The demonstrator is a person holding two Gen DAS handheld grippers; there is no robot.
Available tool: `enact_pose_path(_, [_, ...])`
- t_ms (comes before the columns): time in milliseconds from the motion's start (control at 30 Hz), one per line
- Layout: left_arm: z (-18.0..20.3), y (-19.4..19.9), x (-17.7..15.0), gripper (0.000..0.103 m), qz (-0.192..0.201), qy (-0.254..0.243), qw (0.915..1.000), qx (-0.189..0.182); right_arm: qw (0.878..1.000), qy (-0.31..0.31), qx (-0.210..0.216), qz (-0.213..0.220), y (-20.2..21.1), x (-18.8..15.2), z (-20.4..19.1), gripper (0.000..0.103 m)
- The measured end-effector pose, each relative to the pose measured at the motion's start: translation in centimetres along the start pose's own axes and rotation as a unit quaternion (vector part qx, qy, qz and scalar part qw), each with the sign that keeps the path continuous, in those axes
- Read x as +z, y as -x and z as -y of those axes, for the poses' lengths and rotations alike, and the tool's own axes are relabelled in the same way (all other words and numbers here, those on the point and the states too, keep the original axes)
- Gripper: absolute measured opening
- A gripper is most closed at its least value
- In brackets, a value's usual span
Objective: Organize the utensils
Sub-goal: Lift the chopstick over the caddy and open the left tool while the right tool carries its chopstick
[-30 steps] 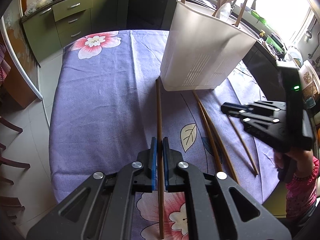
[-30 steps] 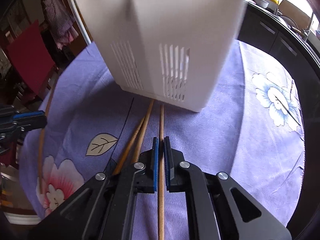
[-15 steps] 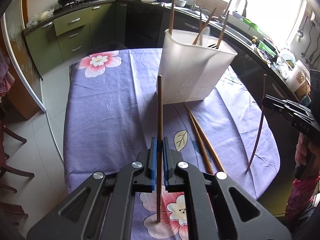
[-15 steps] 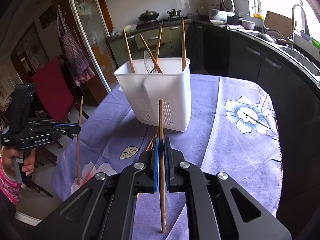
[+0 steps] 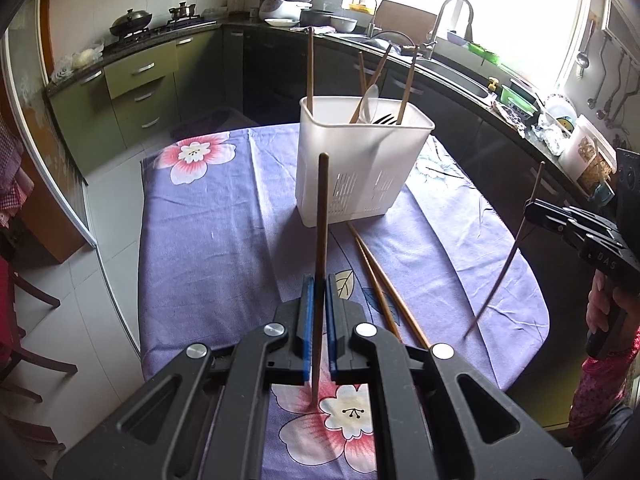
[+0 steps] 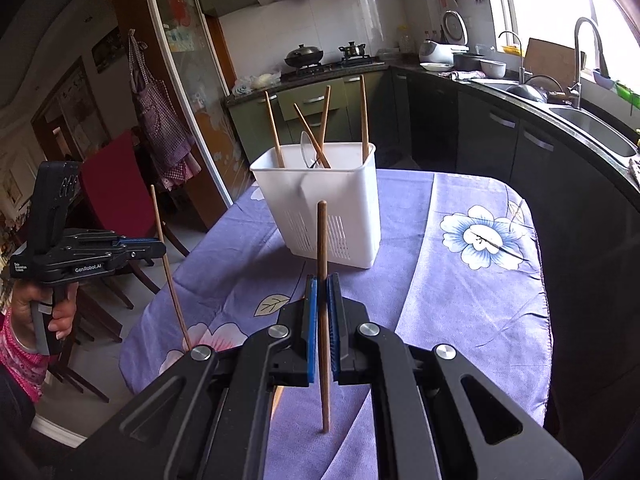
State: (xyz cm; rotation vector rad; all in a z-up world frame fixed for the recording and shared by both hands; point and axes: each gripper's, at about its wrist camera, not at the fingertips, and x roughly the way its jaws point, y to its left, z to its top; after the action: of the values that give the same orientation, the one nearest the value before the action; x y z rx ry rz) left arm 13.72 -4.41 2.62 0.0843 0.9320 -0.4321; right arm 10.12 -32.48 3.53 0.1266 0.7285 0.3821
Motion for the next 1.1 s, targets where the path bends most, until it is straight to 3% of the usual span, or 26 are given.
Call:
enact_pose_path(400, [1.1, 1.1, 2.5, 0.005, 0.010, -0.010, 0.9998, -0.012, 0.999, 0.013, -0.003, 0.033, 2.0, 3.2, -0.5, 0.006])
enact_pose_path(933, [4.9, 8.0, 14.7, 0.006, 0.115, -0.055, 0.9918, 0.002, 0.998, 0.037, -0.019, 0.042, 3.4, 6.6, -0.8, 0.006])
enact_pose_path(1100, [5.7, 7.3, 17.8, 0.006, 0.150, -0.062, 0.9861, 0.038, 0.999, 0.028, -0.024, 0.040, 3.2, 6.8, 0.3, 0.006])
